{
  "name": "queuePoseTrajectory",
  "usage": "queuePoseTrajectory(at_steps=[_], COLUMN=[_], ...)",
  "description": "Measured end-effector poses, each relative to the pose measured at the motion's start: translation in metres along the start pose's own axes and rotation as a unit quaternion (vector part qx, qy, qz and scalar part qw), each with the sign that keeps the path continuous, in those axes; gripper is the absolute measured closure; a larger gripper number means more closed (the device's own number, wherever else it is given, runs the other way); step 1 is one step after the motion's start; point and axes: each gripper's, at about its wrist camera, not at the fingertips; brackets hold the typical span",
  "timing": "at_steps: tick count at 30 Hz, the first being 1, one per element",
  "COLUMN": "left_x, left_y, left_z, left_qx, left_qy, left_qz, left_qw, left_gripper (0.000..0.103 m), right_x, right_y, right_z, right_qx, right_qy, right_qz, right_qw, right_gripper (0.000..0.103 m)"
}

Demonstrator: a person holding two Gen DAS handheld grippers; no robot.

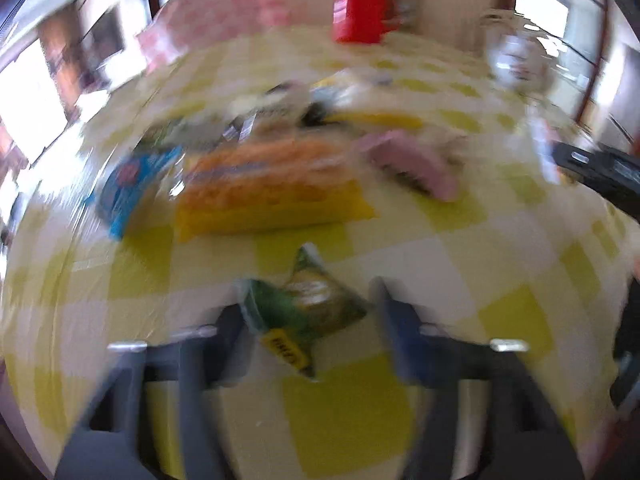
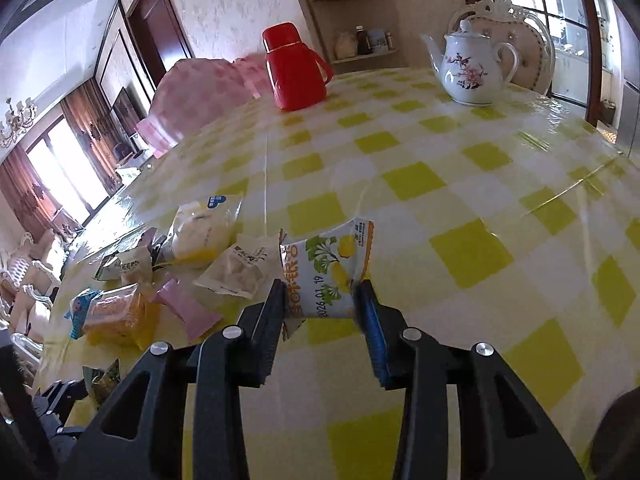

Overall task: Organize snacks
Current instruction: 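Grasp the lemon-print packet with the right gripper while the left grasps the green packet, then carry both packets over the purple box and open both grippers to release them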

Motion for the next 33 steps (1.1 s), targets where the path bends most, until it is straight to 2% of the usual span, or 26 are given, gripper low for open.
queuePoseTrajectory(at_steps=[4, 11, 25, 33], left_x=[-0.008, -0.008, 0.008, 0.026], left_y=[0.007, 0.006, 0.034, 0.050], left_z=[-0.006, -0.007, -0.022, -0.034], left_qx=[-0.003, -0.004, -0.018, -0.020], left_qy=[-0.021, -0.015, -0.010, 0.001], left_qz=[-0.023, -0.035, -0.025, -0.017], left_qw=[0.9995, 0.9992, 0.9995, 0.9997], left_gripper=[0.055, 0.055, 0.055, 0.055], right_x=[0.005, 0.009, 0.056, 0.076], right_y=[-0.001, 0.005, 0.023, 0.037], right_z=[-0.003, -0.010, -0.044, -0.060], right_qx=[-0.001, -0.007, -0.009, -0.011], right_qy=[0.008, 0.011, 0.088, 0.106], right_qz=[-0.003, 0.007, 0.006, 0.017], right_qw=[1.000, 1.000, 0.996, 0.994], right_gripper=[0.065, 0.065, 0.065, 0.065])
Point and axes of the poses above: each gripper's, at about its wrist camera, not at the fingertips, and y roughly against the way its jaws point, x to its left, z to its top, and after that the axes turned 2 degrees about y, right-handed
